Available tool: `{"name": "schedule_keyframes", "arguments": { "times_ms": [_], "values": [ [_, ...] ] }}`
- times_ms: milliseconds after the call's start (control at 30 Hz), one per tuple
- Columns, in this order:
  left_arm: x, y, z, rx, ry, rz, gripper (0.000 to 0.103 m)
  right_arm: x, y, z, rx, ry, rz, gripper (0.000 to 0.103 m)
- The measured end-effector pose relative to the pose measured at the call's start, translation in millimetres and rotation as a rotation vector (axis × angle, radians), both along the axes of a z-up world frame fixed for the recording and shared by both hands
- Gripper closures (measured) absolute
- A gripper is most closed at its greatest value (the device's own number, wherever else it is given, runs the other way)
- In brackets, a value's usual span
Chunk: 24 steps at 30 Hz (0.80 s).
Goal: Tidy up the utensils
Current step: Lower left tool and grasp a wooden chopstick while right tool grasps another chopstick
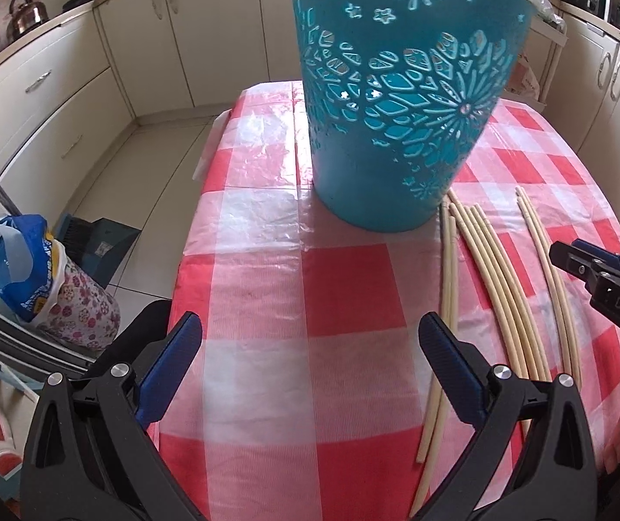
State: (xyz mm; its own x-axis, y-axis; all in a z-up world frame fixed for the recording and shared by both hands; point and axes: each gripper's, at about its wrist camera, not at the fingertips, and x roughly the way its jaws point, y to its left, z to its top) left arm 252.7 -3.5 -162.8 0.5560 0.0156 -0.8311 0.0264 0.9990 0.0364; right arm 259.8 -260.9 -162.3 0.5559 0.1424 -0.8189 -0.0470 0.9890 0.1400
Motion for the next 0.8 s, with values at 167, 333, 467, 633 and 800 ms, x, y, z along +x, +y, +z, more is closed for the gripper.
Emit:
{"name": "schedule_keyframes", "arguments": {
  "times_ms": [167, 333, 467, 633, 800],
  "values": [
    [12, -12, -1, -0.009, -0.014, -0.047, 0.007, 7, -12, -2, 0.009, 0.004, -0.026, 0.076],
    [27, -32, -5, -0.003, -0.023, -0.099, 0.021, 12, -11, -6, -0.002, 0.009, -0.006, 0.078],
    [36, -45, -15, -0.036, 0.005, -0.166, 0.033, 12, -3, -6, -0.053, 0.011, 0.019, 0.082],
    [31, -49, -16, -0.094, -0.029, -0.214, 0.081, 8, -8, -6, -0.063, 0.022, 0.036, 0.094],
    [17, -50, -17, -0.146, -0.022, -0.224, 0.093, -10, -8, -3, -0.066, 0.051, 0.08, 0.097]
  ]
}}
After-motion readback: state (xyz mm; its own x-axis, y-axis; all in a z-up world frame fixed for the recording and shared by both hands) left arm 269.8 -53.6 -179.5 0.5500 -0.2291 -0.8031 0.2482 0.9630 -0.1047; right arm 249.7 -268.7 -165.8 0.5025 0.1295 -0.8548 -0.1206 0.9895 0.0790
